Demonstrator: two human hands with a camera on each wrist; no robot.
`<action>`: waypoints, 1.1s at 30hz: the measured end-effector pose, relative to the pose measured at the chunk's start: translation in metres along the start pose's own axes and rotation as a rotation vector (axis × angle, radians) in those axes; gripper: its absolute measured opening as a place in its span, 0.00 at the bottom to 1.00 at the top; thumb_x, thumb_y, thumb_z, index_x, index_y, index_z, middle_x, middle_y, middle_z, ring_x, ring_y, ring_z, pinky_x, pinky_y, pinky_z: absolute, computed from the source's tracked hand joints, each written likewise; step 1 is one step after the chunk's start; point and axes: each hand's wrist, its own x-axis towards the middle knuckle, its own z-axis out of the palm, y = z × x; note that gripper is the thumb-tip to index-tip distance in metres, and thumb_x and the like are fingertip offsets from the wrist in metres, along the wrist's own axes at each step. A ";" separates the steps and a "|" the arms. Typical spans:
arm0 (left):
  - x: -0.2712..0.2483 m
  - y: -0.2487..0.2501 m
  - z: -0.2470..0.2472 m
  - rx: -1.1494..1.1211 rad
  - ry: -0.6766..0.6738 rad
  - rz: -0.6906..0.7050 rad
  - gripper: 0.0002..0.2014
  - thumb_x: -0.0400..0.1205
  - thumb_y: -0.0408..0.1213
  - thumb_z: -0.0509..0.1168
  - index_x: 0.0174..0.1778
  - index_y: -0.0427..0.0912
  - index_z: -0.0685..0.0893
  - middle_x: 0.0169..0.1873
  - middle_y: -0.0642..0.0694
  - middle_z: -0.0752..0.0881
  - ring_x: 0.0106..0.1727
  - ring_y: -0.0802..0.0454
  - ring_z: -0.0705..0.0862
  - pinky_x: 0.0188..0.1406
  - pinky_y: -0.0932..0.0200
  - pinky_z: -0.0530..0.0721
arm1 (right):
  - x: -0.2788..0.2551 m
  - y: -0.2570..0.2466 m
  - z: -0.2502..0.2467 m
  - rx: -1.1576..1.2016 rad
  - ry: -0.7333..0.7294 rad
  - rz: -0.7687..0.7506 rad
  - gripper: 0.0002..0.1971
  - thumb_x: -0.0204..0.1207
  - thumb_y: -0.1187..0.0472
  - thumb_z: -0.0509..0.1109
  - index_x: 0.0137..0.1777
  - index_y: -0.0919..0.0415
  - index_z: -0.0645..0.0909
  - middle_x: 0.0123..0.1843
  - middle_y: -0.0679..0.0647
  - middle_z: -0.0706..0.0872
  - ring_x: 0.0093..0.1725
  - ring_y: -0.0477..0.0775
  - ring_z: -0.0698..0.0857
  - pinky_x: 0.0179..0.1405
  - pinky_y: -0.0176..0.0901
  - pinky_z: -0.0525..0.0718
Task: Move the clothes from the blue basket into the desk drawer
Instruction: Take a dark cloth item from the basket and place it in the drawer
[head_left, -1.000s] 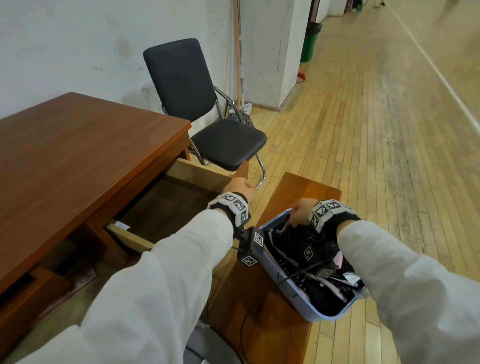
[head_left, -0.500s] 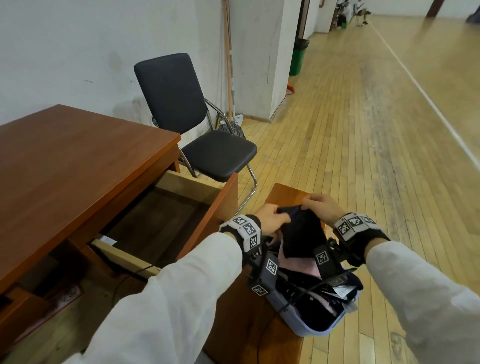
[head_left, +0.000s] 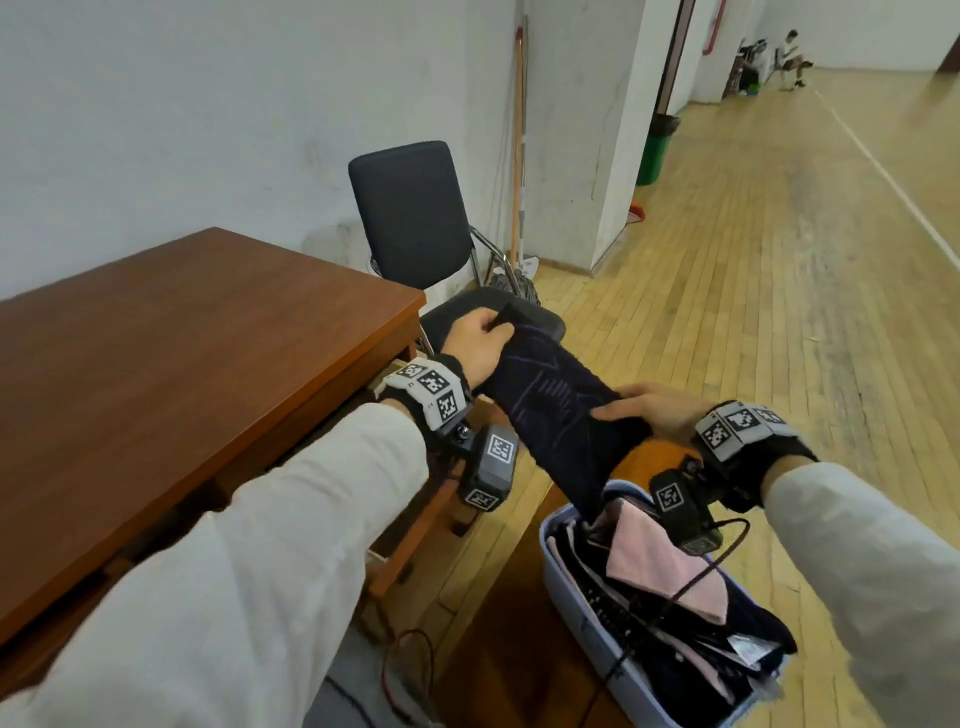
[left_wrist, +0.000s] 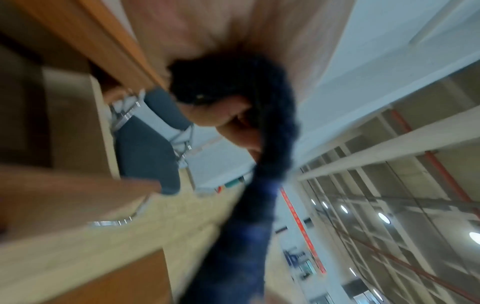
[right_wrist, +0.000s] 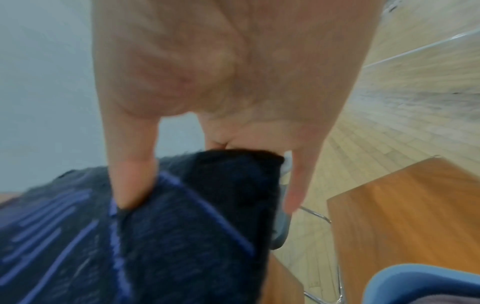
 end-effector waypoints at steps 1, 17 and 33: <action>0.003 -0.006 -0.015 0.028 0.037 -0.001 0.12 0.85 0.37 0.60 0.60 0.37 0.83 0.56 0.37 0.86 0.59 0.39 0.85 0.65 0.47 0.81 | 0.003 -0.007 0.007 -0.012 -0.032 0.008 0.17 0.75 0.58 0.74 0.61 0.64 0.84 0.59 0.62 0.89 0.62 0.63 0.86 0.69 0.58 0.79; 0.013 -0.147 -0.126 0.706 -0.035 -0.336 0.20 0.80 0.28 0.63 0.67 0.45 0.73 0.65 0.39 0.81 0.63 0.40 0.82 0.63 0.48 0.81 | 0.117 -0.083 0.201 -0.242 -0.209 0.075 0.01 0.78 0.70 0.65 0.48 0.67 0.77 0.42 0.61 0.82 0.35 0.57 0.85 0.46 0.58 0.91; 0.033 -0.223 -0.134 0.820 -0.258 -0.589 0.18 0.84 0.26 0.58 0.70 0.38 0.78 0.71 0.37 0.77 0.70 0.39 0.78 0.66 0.52 0.77 | 0.163 -0.065 0.260 -0.873 -0.469 -0.025 0.16 0.81 0.65 0.63 0.66 0.67 0.82 0.65 0.63 0.85 0.61 0.62 0.85 0.63 0.50 0.84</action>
